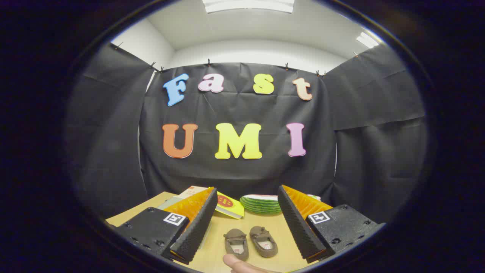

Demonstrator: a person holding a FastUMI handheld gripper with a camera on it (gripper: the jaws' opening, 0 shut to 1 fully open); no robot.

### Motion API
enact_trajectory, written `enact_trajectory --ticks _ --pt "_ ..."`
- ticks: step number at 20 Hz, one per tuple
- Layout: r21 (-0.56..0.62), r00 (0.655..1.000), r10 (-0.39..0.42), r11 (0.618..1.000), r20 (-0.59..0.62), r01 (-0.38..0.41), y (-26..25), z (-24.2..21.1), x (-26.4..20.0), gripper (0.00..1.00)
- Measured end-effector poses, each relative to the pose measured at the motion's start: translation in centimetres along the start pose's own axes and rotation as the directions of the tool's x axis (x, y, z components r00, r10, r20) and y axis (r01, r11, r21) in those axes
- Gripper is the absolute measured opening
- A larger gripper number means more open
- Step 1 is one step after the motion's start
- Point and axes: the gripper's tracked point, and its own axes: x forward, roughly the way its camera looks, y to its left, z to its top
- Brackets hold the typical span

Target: Open the storage box then place both shoes into the box .Put the left shoe in first, then the right shoe, with the right side of both shoes facing outward in a uniform manner.

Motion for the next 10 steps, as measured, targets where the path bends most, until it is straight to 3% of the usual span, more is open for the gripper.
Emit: enact_trajectory --ticks 10 --pt "-0.005 1.0 0.01 1.0 -0.017 -0.01 -0.43 -0.76 0.44 1.0"
